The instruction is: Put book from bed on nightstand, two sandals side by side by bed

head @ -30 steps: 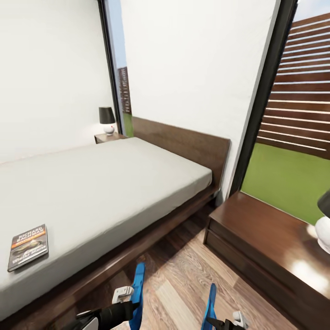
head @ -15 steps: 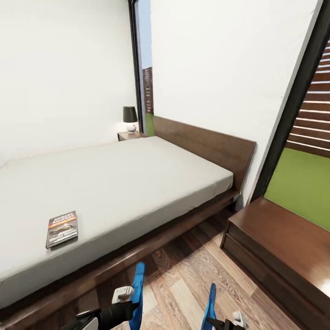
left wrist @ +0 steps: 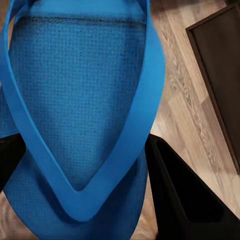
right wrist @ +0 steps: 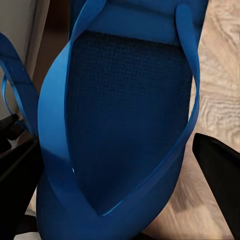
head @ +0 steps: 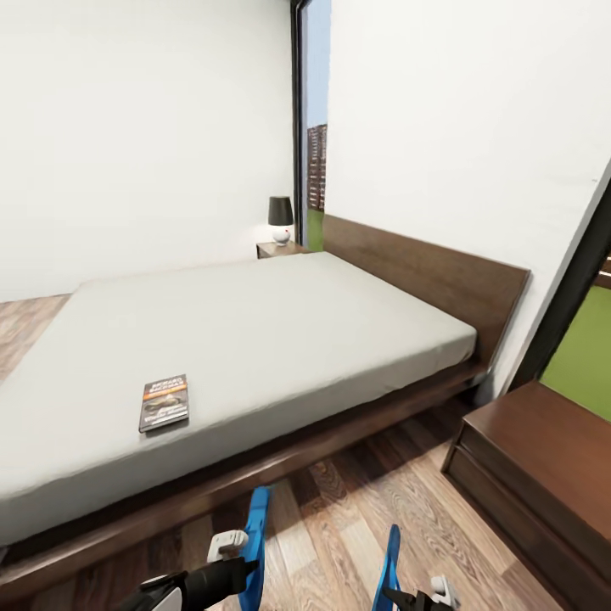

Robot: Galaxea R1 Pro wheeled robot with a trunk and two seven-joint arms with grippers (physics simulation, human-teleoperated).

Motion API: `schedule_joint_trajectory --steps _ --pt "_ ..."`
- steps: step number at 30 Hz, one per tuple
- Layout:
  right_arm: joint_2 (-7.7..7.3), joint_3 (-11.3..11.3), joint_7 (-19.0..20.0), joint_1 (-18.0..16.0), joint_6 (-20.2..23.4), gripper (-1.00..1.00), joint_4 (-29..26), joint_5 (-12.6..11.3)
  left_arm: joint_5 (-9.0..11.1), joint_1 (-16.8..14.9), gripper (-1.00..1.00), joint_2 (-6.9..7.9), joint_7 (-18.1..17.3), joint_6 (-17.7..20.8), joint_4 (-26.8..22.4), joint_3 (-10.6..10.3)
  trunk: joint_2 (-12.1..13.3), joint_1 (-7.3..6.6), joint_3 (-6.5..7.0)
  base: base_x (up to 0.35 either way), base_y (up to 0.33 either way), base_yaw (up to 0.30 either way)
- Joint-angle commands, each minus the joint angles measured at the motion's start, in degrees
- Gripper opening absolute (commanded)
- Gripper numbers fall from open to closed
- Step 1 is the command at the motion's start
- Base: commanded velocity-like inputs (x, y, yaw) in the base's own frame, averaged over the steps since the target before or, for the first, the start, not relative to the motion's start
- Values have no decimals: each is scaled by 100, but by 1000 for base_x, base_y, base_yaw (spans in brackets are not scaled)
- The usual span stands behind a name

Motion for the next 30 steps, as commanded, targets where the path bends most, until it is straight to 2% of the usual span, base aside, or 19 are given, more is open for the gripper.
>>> schedule_joint_trajectory --steps 1,8,30 --pt "-1 -11 12 -1 51 -100 -1 -37 49 -5 -100 3 -8 42 -5 -17 -2 -1 -5 -1 0 288" --pt "-1 -11 12 -1 50 -100 -1 -37 49 -5 -100 3 -25 50 -5 -17 -2 -1 -5 -130 0 289" --pt "-1 -11 12 -4 58 -100 -1 -37 49 -5 -100 -3 -11 50 -5 -17 -2 -1 -5 -2 0 288"
